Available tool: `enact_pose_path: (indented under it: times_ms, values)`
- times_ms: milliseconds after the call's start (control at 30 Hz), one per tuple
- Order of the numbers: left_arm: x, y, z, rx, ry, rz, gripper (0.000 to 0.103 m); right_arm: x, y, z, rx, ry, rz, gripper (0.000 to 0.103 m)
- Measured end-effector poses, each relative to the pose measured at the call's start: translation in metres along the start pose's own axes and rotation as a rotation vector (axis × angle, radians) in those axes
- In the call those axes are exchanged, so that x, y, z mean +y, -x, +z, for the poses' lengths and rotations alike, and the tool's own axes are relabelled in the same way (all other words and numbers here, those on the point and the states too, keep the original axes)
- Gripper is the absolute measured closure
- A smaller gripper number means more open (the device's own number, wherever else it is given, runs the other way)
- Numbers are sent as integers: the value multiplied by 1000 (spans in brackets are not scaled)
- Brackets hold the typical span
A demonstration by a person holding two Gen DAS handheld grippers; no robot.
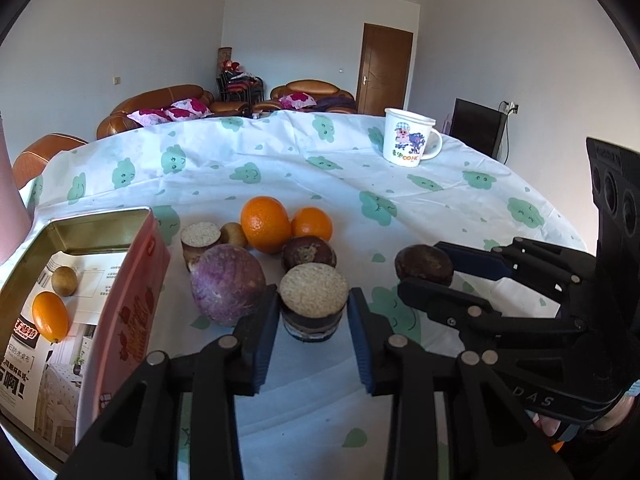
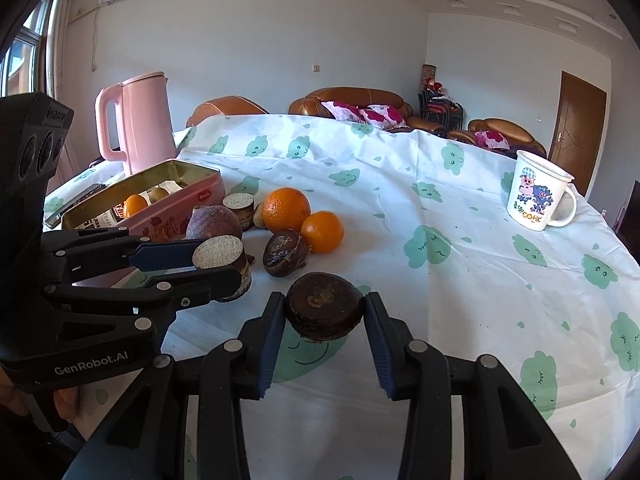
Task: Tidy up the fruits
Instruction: 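Grasp a dark brown round fruit with the right gripper while the left gripper grasps a white-lidded jar, then lift the held fruit and jar and carry both toward the pink tin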
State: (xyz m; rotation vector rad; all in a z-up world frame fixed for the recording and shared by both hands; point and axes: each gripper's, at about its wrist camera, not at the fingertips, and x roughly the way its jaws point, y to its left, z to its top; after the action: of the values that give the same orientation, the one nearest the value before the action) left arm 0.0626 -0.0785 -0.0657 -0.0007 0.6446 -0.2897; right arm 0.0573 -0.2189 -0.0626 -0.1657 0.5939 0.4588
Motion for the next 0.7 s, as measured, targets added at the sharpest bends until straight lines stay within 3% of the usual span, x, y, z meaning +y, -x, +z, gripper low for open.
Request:
enact_pose_path:
  times_ms: [700]
  values:
    - [-5, 22, -4, -132, -21, 18, 67, 0, 16, -3, -112, 5, 3, 61]
